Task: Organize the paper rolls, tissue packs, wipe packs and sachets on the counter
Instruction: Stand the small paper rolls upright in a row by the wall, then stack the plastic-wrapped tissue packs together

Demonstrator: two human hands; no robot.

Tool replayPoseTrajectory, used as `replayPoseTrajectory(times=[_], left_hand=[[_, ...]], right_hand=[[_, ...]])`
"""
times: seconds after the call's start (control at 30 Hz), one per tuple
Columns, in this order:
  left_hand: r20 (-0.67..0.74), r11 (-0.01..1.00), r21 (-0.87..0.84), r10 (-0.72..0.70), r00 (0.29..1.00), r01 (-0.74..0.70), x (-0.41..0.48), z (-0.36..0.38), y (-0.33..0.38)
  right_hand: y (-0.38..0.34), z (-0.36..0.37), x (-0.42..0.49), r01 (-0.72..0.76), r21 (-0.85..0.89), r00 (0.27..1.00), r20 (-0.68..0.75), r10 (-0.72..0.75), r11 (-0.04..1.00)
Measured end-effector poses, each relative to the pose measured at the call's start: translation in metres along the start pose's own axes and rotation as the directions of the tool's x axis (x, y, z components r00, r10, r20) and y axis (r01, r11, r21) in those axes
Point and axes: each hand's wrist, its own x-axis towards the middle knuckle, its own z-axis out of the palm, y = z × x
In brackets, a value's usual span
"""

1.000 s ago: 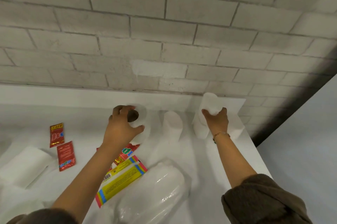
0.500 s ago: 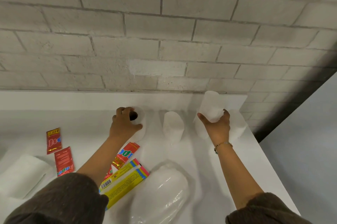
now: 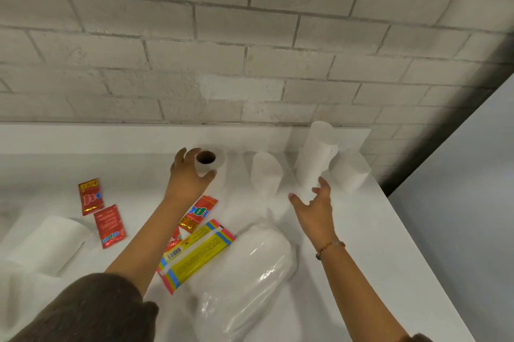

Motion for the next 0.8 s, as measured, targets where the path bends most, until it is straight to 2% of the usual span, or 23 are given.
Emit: replayPoseTrajectory(times=[0.1,0.17,0.33,0.53,0.67,0.8], left_hand=[[0.010,0.996,-0.088,0.019,1.000,-0.018,-0.040,-0.017,-0.004],[0.047,0.992,-0.122,-0.017,0.999,0.023,-0.068,-0.028,-0.010],[0.138,0.962,-0.253,-0.066,0.988,0.100,-0.132,-0.051,-0.027],[0.190,0.961,-0.254,-0.059,0.980,0.107,-0.174,-0.064,-0.047],[0.178,0.973,-0.226,-0.015,0.984,0.056,-0.180,-0.076,-0.053],[0.123,0.967,-0.253,-0.002,0.992,0.033,-0.182,-0.093,-0.054]], right_hand=[[0.005,0.005,-0.027,0.070,-0.104,0.994,0.096,-0.060,0.992],[0.011,0.008,-0.042,0.084,-0.180,0.987,0.152,-0.057,0.980],[0.031,0.015,-0.068,0.003,-0.342,0.971,0.227,0.080,0.940],[0.035,0.015,-0.084,-0.203,-0.203,0.959,0.154,0.236,0.958],[0.034,0.010,-0.086,-0.306,-0.122,0.921,0.213,0.326,0.944],[0.025,-0.002,-0.101,-0.323,-0.057,0.901,0.285,0.326,0.945]])
